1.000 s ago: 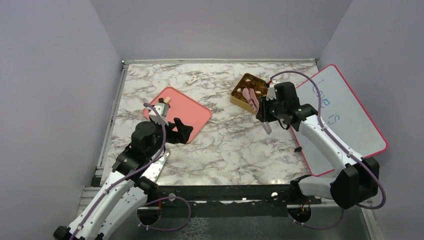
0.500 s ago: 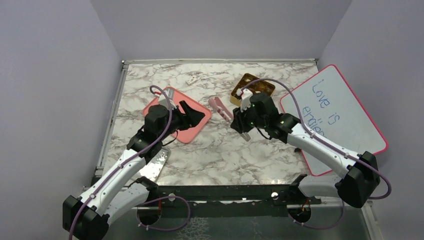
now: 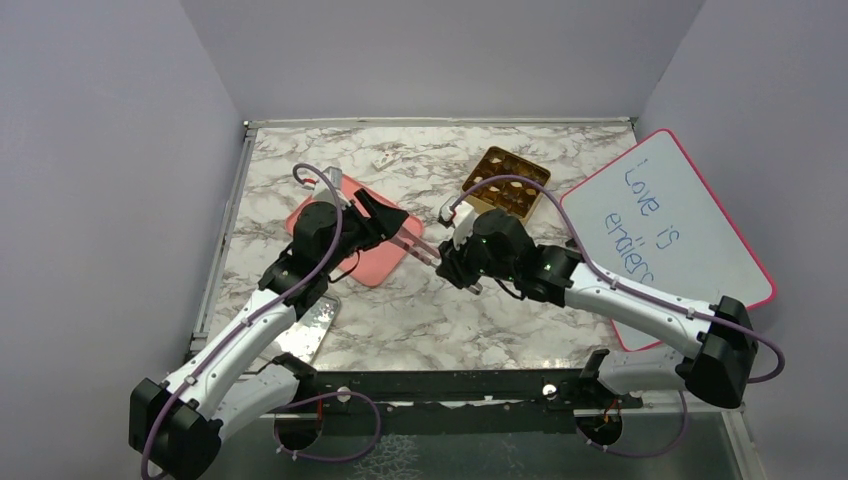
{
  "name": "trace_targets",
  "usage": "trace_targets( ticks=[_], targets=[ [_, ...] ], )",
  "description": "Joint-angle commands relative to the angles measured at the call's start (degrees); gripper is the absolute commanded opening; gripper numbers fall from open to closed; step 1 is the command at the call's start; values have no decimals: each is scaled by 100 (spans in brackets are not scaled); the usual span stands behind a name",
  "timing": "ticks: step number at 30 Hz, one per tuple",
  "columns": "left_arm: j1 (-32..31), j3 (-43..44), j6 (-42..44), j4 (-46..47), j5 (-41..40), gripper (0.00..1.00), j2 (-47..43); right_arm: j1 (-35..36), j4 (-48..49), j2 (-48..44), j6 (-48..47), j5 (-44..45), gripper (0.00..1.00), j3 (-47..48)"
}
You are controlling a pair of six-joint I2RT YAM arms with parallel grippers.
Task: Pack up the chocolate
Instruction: Adjust the clamp.
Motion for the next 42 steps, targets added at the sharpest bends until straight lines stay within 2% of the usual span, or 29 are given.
trace_targets(
  ticks=[1,6,16,21,25,29,35,39,42],
  targets=[
    [19,-110,604,-600,-876,63,-112,36,188,-282,-17,465,35,229],
    [19,-241,1065,-824,-880,66,-326,36,345,-451,36,455,35,113],
    [17,-375,1411,-1113,-905,67,-146,36,429,-215,-12,364,35,261],
    [19,-230,1368,-1133,-766,76,-572,34,364,139,-157,474,35,418],
    [19,-277,1352,-721,-754,83,-858,43,210,617,-332,429,35,884],
    [19,-191,1448,-785,-1352,83,-628,99,128,806,-353,422,34,1168],
    [27,367,1803,-1732,-1710,83,182,128,229,759,-359,292,35,1278],
    [27,310,1817,-1735,-1627,84,156,166,404,622,-620,-207,35,1220],
    [27,190,1827,-1737,-1640,84,6,168,513,541,-626,-155,35,1167]
  ],
)
